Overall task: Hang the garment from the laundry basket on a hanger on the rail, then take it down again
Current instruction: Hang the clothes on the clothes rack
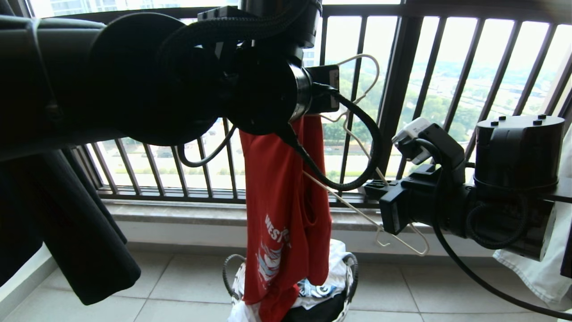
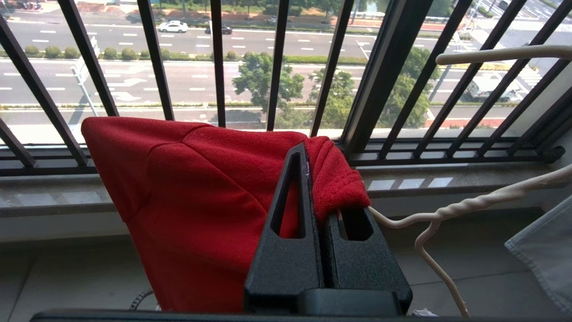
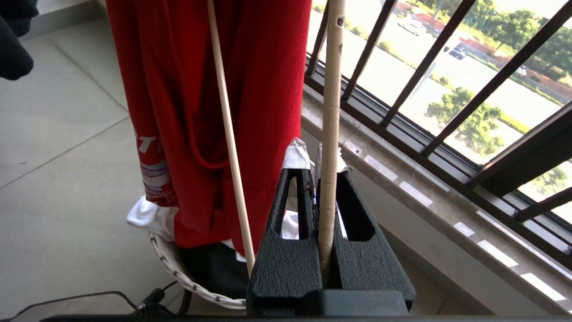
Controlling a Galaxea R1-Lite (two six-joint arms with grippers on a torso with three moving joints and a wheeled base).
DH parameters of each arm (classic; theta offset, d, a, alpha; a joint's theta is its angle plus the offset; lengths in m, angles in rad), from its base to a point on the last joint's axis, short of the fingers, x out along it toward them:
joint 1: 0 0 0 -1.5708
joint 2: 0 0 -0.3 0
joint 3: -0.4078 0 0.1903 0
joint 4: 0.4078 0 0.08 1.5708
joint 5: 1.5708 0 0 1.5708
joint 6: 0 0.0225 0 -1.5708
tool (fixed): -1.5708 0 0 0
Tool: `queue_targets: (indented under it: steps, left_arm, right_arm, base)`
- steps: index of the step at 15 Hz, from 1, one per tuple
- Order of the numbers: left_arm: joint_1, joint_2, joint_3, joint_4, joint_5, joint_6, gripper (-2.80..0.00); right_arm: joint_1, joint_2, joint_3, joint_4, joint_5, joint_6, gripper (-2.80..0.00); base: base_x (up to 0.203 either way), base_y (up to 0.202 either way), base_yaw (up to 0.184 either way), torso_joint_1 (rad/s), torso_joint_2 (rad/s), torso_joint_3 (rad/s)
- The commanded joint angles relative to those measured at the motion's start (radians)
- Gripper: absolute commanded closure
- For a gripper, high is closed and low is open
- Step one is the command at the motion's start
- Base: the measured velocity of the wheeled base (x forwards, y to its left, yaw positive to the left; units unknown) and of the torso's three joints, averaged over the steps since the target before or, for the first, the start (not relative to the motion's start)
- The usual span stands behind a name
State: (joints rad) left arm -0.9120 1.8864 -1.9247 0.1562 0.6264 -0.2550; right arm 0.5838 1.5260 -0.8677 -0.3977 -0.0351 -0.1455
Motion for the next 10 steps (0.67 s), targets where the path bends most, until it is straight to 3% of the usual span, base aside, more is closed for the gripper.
queue_targets:
  steps: [1, 4, 7, 10]
  left_arm:
    - [-0.025, -0.028, -0.001, 0.000, 0.004, -0.012, 0.00]
    - [-0.059, -0.058, -0.001, -0.001, 0.004, -0.018, 0.00]
    - [-0.084, -0.086, -0.010, 0.002, 0.003, -0.021, 0.00]
    - [-0.090, -0.107, -0.010, 0.001, 0.007, -0.019, 0.00]
  right_arm:
    - [0.001, 0.029, 0.002, -0.037, 0.000, 0.006, 0.00]
    - [0.002, 0.049, 0.009, -0.079, 0.000, 0.011, 0.00]
    - [0.002, 0.041, 0.000, -0.083, 0.005, 0.083, 0.00]
    - [0.004, 0.047, 0.006, -0.213, 0.010, 0.137, 0.00]
  base:
    - [0.000, 0.000, 0.000, 0.000, 0.00, 0.000]
    - [0.000, 0.000, 0.000, 0.000, 0.00, 0.000]
    - [0.000, 0.000, 0.000, 0.000, 0.00, 0.000]
    - [0.000, 0.000, 0.000, 0.000, 0.00, 0.000]
